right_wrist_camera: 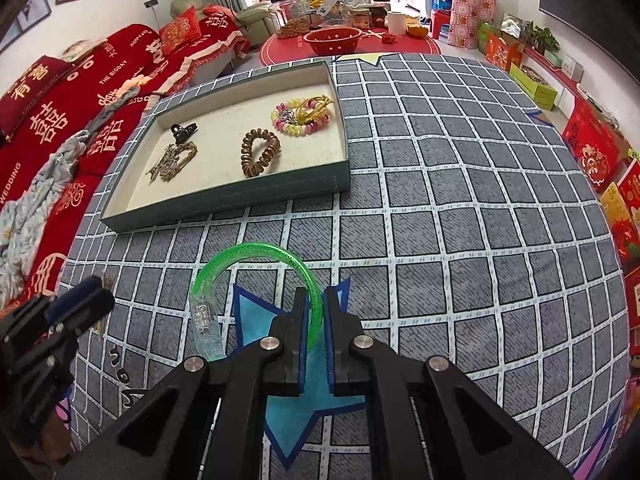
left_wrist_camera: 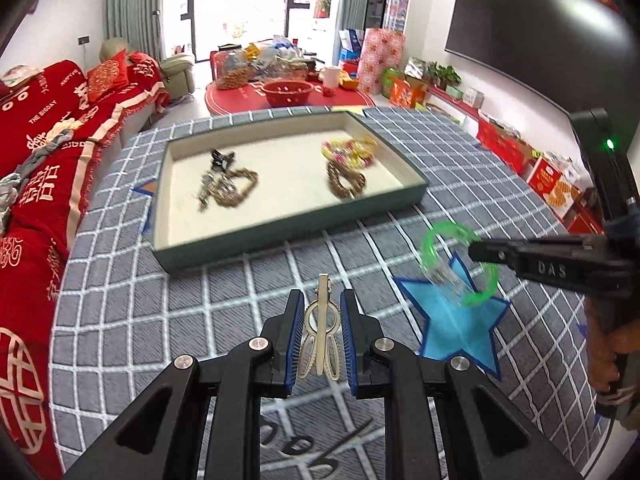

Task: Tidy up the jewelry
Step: 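Carry both items into the tray and open both tools to release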

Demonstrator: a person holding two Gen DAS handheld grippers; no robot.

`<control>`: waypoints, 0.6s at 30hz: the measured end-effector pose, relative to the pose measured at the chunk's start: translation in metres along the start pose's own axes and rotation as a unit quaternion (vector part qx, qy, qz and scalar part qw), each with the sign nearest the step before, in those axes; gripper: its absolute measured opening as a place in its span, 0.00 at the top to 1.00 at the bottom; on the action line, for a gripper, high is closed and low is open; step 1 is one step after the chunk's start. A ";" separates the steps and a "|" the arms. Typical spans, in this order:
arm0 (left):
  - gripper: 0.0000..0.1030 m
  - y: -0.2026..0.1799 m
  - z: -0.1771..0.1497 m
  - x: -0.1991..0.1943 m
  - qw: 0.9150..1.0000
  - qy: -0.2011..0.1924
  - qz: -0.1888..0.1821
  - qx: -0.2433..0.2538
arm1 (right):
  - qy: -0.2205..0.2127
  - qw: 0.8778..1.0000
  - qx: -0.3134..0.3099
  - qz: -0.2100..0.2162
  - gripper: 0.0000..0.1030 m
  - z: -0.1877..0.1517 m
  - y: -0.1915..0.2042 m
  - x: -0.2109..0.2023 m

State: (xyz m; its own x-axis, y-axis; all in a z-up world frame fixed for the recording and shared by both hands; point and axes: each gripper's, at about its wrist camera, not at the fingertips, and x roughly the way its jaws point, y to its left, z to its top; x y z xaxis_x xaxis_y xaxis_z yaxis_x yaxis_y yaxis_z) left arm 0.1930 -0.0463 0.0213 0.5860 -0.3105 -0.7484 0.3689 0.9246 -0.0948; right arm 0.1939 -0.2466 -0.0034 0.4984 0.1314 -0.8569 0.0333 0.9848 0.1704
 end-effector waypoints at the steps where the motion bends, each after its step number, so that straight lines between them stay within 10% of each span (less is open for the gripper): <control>1: 0.69 0.003 0.003 -0.001 1.000 -0.003 0.002 -0.002 | -0.001 1.000 -0.002 0.000 0.93 0.001 0.001 -0.001; 18: 0.69 0.040 0.045 0.015 0.999 -0.020 0.017 -0.021 | -0.024 1.000 0.005 0.012 0.93 0.060 0.024 0.003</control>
State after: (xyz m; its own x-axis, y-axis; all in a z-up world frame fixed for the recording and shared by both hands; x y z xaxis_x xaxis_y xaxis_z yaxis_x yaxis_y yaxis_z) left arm 0.2493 -0.0245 0.0359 0.6262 -0.2864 -0.7252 0.3184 0.9429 -0.0974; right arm 0.2479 -0.2292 0.0277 0.5393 0.1497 -0.8287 0.0298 0.9801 0.1965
